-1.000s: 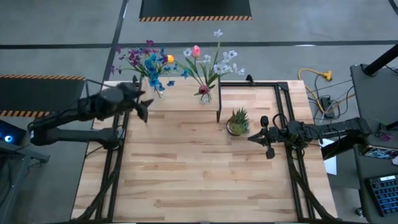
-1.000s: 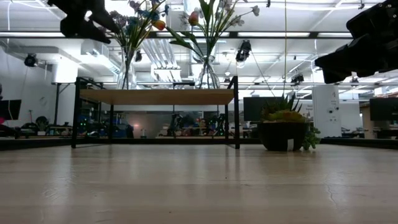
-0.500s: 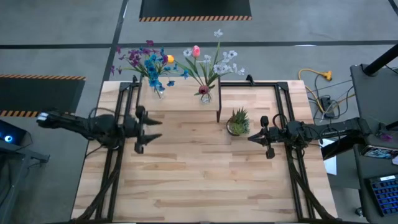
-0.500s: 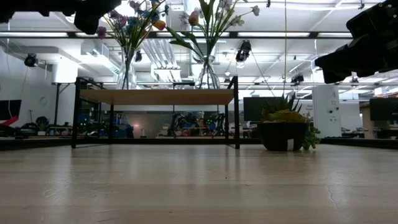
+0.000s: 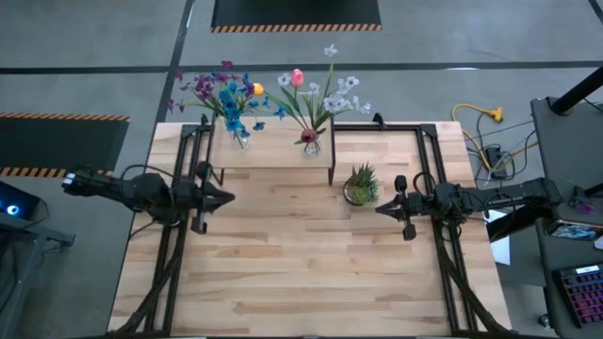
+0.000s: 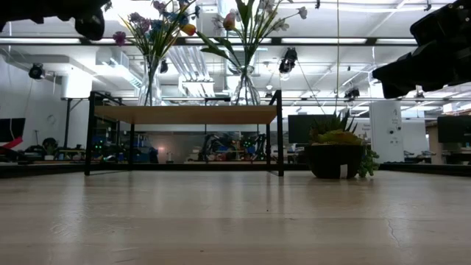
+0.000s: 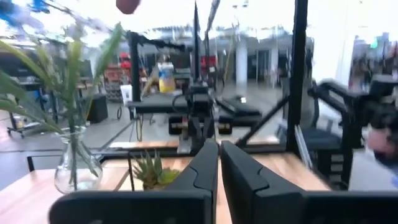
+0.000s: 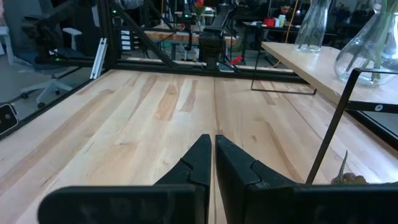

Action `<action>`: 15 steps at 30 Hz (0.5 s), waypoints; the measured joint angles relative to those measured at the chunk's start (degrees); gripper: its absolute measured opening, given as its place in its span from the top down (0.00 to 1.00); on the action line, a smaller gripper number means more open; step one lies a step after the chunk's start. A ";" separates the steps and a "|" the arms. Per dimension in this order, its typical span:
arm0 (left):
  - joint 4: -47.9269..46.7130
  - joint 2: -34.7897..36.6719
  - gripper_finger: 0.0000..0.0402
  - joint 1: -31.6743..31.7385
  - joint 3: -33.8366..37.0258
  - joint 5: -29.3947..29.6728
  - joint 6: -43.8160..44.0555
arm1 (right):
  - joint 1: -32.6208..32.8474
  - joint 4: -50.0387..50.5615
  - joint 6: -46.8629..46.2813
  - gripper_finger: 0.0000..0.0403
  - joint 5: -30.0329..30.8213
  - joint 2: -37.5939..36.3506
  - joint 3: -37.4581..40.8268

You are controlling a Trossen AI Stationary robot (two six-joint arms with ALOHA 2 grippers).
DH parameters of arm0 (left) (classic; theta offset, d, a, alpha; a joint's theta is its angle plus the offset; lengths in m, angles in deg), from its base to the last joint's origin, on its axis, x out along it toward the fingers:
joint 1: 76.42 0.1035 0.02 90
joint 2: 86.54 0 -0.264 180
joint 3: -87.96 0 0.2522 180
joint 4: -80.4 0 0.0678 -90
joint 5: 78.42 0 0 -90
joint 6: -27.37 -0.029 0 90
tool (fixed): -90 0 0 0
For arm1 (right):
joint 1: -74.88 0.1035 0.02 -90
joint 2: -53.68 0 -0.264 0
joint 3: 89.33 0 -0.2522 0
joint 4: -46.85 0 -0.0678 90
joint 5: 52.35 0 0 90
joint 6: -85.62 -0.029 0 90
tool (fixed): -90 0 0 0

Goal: Pick and place flowers into a vace then onto a shelf
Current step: Return to Home Position

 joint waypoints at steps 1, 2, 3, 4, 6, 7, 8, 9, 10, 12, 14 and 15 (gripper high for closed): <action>1.09 -0.17 0.99 0.17 0.86 -0.01 0.55 | -0.01 0.00 0.28 0.97 0.00 0.00 0.00; 2.42 -0.40 1.00 0.25 1.84 0.04 1.05 | -0.01 0.00 0.72 0.97 0.00 0.00 0.00; 3.78 -0.59 1.00 0.25 2.82 0.15 1.21 | 0.00 0.00 0.95 0.97 0.00 0.00 0.00; 4.50 -0.74 1.00 0.37 3.77 0.18 1.18 | 0.00 0.00 1.02 0.97 0.00 0.00 0.00; 5.29 -0.85 1.00 1.13 6.03 0.07 0.08 | 0.00 -0.75 1.11 0.97 0.27 0.04 0.00; 6.89 -0.87 1.00 2.05 6.77 0.07 -0.49 | 0.00 -1.81 1.01 0.97 1.03 0.04 0.00; 8.02 -0.85 1.00 3.01 6.85 -0.31 -0.73 | -0.02 -3.10 0.81 0.97 1.97 0.03 0.00; 8.02 -0.79 1.00 4.14 7.00 -1.54 -0.76 | -0.01 -4.50 0.79 0.97 2.81 0.02 0.00; 7.38 -0.77 1.00 5.36 7.61 -2.78 -0.63 | -0.02 -5.83 0.96 0.97 3.19 0.00 0.00; 6.91 -0.99 1.00 7.76 8.49 -5.15 0.50 | 0.00 -7.60 1.28 0.97 3.30 -0.02 0.00; 7.25 -0.64 1.00 9.91 9.57 -7.35 0.73 | -0.02 -8.56 1.61 0.97 3.34 -0.22 0.00; 6.82 -0.01 1.00 10.79 10.11 -8.34 0.63 | -0.02 -9.28 2.02 0.97 3.37 -0.26 0.00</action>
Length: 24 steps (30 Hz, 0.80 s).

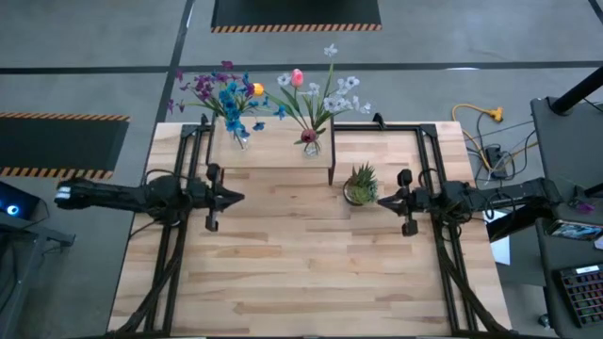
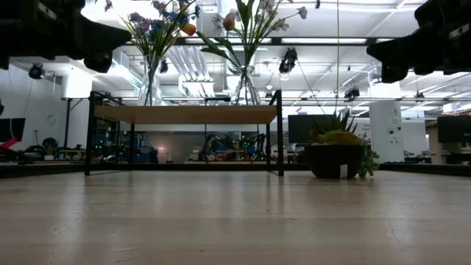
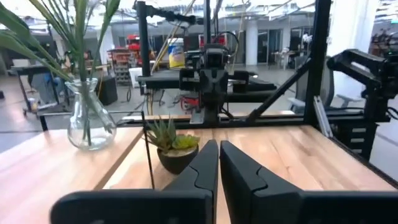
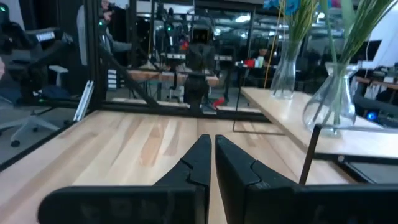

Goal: Pick and place flowers into a vace then onto a shelf
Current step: Return to Home Position

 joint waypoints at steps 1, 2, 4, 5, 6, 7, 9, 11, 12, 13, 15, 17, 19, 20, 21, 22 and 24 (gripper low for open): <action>-0.02 0.91 1.00 0.80 0.39 -0.88 -0.07 | 0.02 -0.43 0.25 0.97 0.00 -0.08 0.00; -0.01 1.97 1.00 1.45 0.73 -1.59 -0.02 | 0.02 -0.54 0.34 0.97 0.00 -0.28 0.00; -1.13 4.52 1.00 2.44 1.50 -2.20 0.52 | 0.00 -0.56 0.31 0.97 0.04 -0.33 0.00; -1.99 5.84 1.00 2.65 1.88 -2.21 1.12 | 0.00 -0.56 0.25 0.97 0.04 -0.35 0.00; -2.73 7.13 1.00 2.71 2.42 -2.19 1.73 | 0.02 -0.56 0.23 0.97 0.08 -0.40 0.00; -3.43 8.35 1.00 2.68 3.04 -2.24 2.05 | 0.00 -0.58 0.13 0.97 0.17 -0.43 0.00; -3.48 10.88 1.00 2.67 4.14 -2.37 2.13 | 0.02 -0.56 -1.38 0.97 2.11 -0.80 0.00; -4.77 13.87 1.00 2.68 5.95 -2.36 2.12 | -0.03 -0.15 -2.99 0.97 4.30 -1.59 0.10; -4.83 15.14 1.00 2.68 6.59 -2.36 2.14 | -0.06 0.68 -3.01 0.97 4.28 -2.01 0.29; -4.91 16.44 1.00 2.68 7.20 -2.39 2.53 | 0.04 2.51 -3.02 0.97 4.06 -2.30 0.31; -7.70 19.31 1.00 2.68 7.70 -3.16 3.08 | 0.00 5.48 -3.70 0.97 4.18 -2.53 0.43; -12.52 19.78 1.00 2.68 7.31 -3.41 3.40 | -0.02 5.37 -3.53 0.97 4.26 -3.69 0.46; -13.40 19.88 1.00 2.68 6.80 -3.44 3.64 | 0.02 5.15 -2.81 0.97 4.41 -5.48 0.35; -12.87 19.84 1.00 2.66 6.50 -3.48 3.66 | 0.02 6.19 -2.68 0.97 4.56 -6.55 0.35; -12.64 19.84 1.00 2.68 6.48 -3.48 3.71 | 0.02 8.09 -2.67 0.97 5.37 -7.95 0.35; -12.43 19.84 1.00 2.68 6.48 -3.39 3.90 | 0.02 10.66 -2.90 0.97 6.52 -9.64 0.37; -13.37 19.90 1.00 2.68 7.27 -3.43 4.08 | -0.02 15.54 -4.07 0.97 8.81 -13.11 0.35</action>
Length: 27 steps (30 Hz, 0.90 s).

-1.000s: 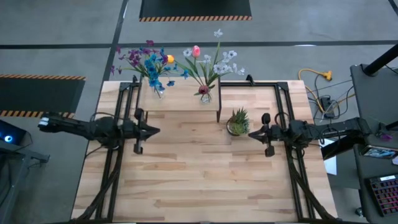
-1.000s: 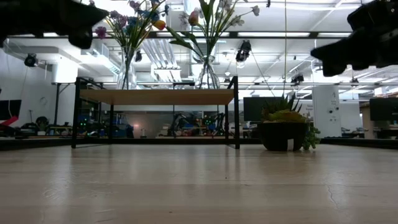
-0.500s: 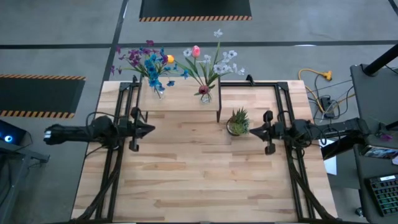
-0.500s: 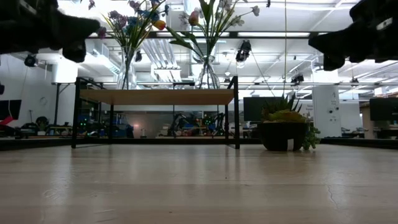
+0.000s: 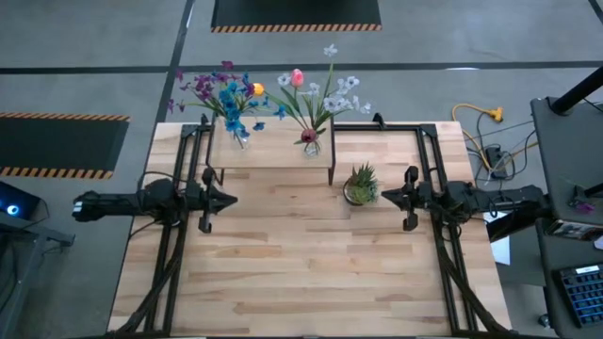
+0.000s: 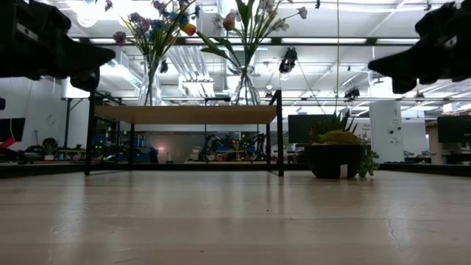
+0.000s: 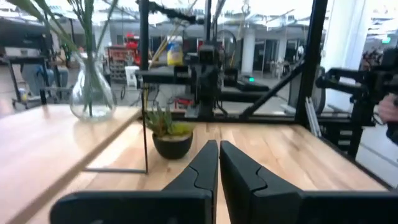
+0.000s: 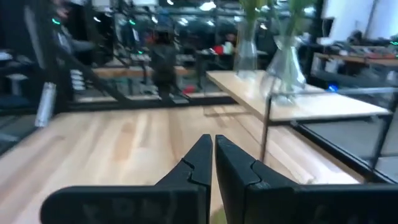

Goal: Pick and place flowers into a vace then onto a shelf
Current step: Return to Home Position

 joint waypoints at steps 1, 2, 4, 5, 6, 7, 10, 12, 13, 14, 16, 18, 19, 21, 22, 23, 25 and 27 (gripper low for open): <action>0.01 0.00 1.00 0.00 0.32 -0.03 0.34 | -0.02 0.02 -0.34 0.97 -0.66 -1.08 -0.18; -0.02 0.00 1.00 0.00 0.49 -0.04 0.70 | 0.05 0.55 -0.13 0.97 -2.05 -2.09 -0.29; -0.11 0.00 1.00 0.00 0.47 -0.07 1.07 | 0.09 1.08 0.82 0.97 -2.72 -2.13 -0.72; -0.08 0.00 1.00 0.00 0.49 -0.13 1.10 | 0.05 2.44 0.88 0.97 -2.59 -2.17 -0.91; -0.10 -0.12 1.00 0.00 0.47 -0.19 1.45 | -0.02 2.65 1.09 0.97 -2.63 -1.73 -0.97; 0.04 0.04 1.00 0.00 0.49 -0.24 1.50 | 0.03 2.72 1.30 0.97 -3.00 -1.21 -1.01; 1.72 0.00 1.00 0.00 0.49 -0.40 1.52 | 0.04 2.84 2.01 0.97 -3.10 -0.82 -0.99; 1.31 -0.25 1.00 0.00 0.49 -0.42 1.50 | 0.04 2.70 2.47 0.97 -3.15 -0.54 -1.01; 1.19 -0.52 1.00 0.00 0.49 -0.42 1.46 | 0.04 2.87 2.38 0.97 -3.21 -0.48 -0.99; 1.00 -0.78 1.00 0.00 0.49 -0.51 1.44 | 0.04 2.84 2.46 0.97 -3.21 -0.45 -0.99; 0.71 -1.01 1.00 0.00 0.49 -0.87 1.42 | 0.04 2.71 3.26 0.97 -3.25 -0.46 -0.99; 0.73 -1.27 1.00 0.00 0.49 -0.87 1.46 | 0.04 2.84 4.36 0.97 -3.23 -0.47 -0.99; 0.74 -1.26 1.00 0.00 0.49 -0.87 1.47 | 0.04 2.81 4.80 0.97 -3.24 -0.44 -0.99; 0.70 -1.25 1.00 0.00 0.49 -0.85 1.69 | 0.04 2.71 4.85 0.97 -3.23 -0.27 -0.99; 0.76 -1.27 1.00 0.00 0.49 -0.85 1.90 | 0.04 2.81 4.90 0.97 -3.23 -0.21 -0.99; 0.78 -1.41 1.00 0.00 0.49 -0.85 1.92 | 0.04 2.82 4.99 0.97 -3.25 -0.19 -0.99; 0.77 -1.67 1.00 0.00 0.49 -0.85 1.92 | 0.04 2.43 4.50 0.97 -3.26 -0.28 -0.99; 0.78 -2.06 1.00 0.00 0.49 -0.83 1.92 | 0.04 2.25 3.88 0.97 -3.27 -0.29 -0.99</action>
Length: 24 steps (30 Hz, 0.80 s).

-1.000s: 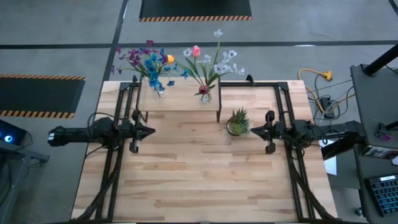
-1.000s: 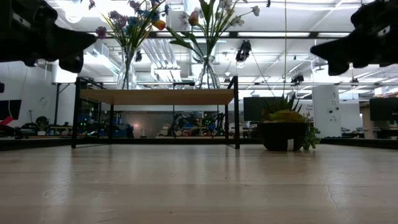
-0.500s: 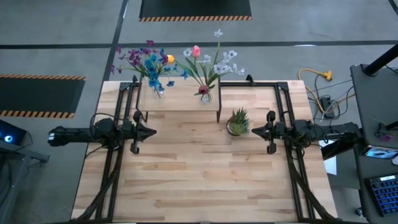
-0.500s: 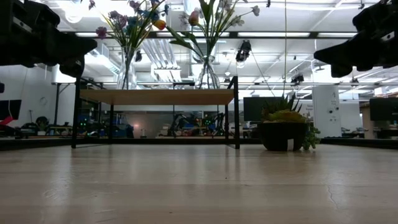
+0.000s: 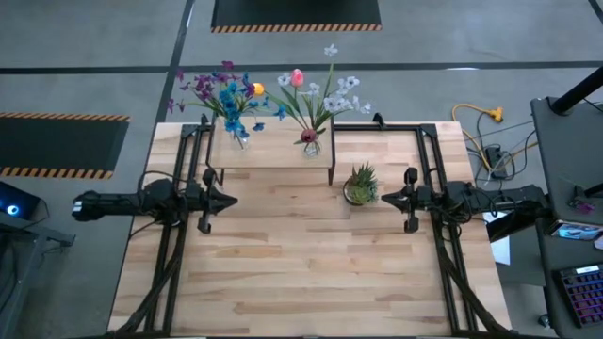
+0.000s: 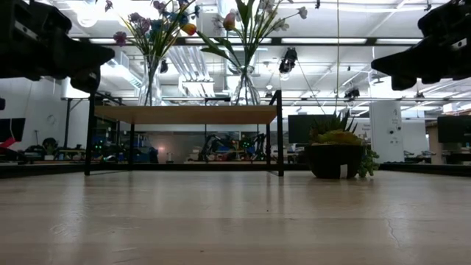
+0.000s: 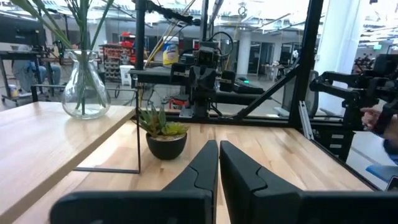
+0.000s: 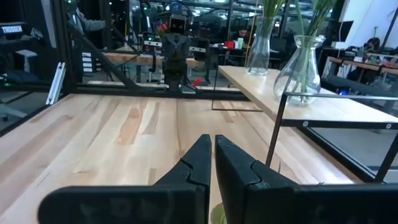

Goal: Pick and place flowers into a vace then onto a shelf
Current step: Return to Home Position

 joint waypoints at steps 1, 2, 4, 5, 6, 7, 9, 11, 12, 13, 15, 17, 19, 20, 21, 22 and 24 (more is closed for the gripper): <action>-0.02 -0.20 1.00 0.00 0.00 0.00 0.00 | 0.00 0.04 -0.22 0.97 -0.02 0.09 0.00; -0.02 -0.40 1.00 0.00 0.00 0.00 0.00 | 0.00 0.10 -0.37 0.97 -0.01 0.19 0.00; 0.02 -0.73 1.00 0.00 0.00 0.00 0.00 | 0.00 0.11 -0.35 0.97 -0.03 0.15 0.00; -0.02 -0.88 1.00 0.00 0.00 0.02 0.00 | 0.00 0.07 -0.37 0.97 -0.01 0.12 0.00; -0.02 -1.09 1.00 0.00 0.00 0.00 0.00 | 0.00 0.04 -0.37 0.97 -0.02 0.12 0.00; -0.02 -1.21 1.00 0.00 0.00 0.02 0.00 | 0.00 0.07 -0.37 0.97 -0.02 0.15 0.00; 0.00 -1.52 1.00 0.00 0.00 0.02 0.02 | 0.00 0.07 -0.37 0.97 -0.03 0.16 0.00; -0.02 -1.87 1.00 0.00 0.00 0.02 0.01 | 0.00 0.06 -0.37 0.97 -0.01 0.14 0.00; -0.02 -2.00 1.00 0.00 0.00 0.02 0.02 | 0.00 0.06 -0.37 0.97 -0.01 0.14 0.00; -0.01 -2.16 1.00 0.00 0.00 0.02 0.02 | 0.00 0.07 -0.37 0.97 -0.01 0.14 0.00; -0.02 -2.47 1.00 0.00 0.00 0.04 0.02 | 0.00 0.04 -0.37 0.97 -0.01 0.14 0.00; -0.02 -2.73 1.00 0.00 0.00 0.04 0.02 | 0.00 0.05 -0.37 0.97 -0.01 0.14 0.00; -0.02 -3.06 1.00 0.00 0.00 0.04 0.02 | 0.00 0.04 -0.37 0.97 -0.01 0.14 0.00; -0.05 -3.10 1.00 0.00 0.00 0.04 0.02 | 0.00 0.03 -0.37 0.97 -0.01 0.15 0.00; -0.04 -3.10 1.00 0.00 0.00 0.04 0.02 | 0.00 0.04 -0.37 0.97 -0.01 0.16 0.00; -0.02 -3.13 1.00 0.00 0.00 0.04 0.02 | 0.00 0.04 -0.37 0.97 -0.01 0.16 0.00; -0.09 -3.27 1.00 0.00 0.00 0.04 0.02 | 0.00 0.04 -0.37 0.97 -0.01 0.14 0.00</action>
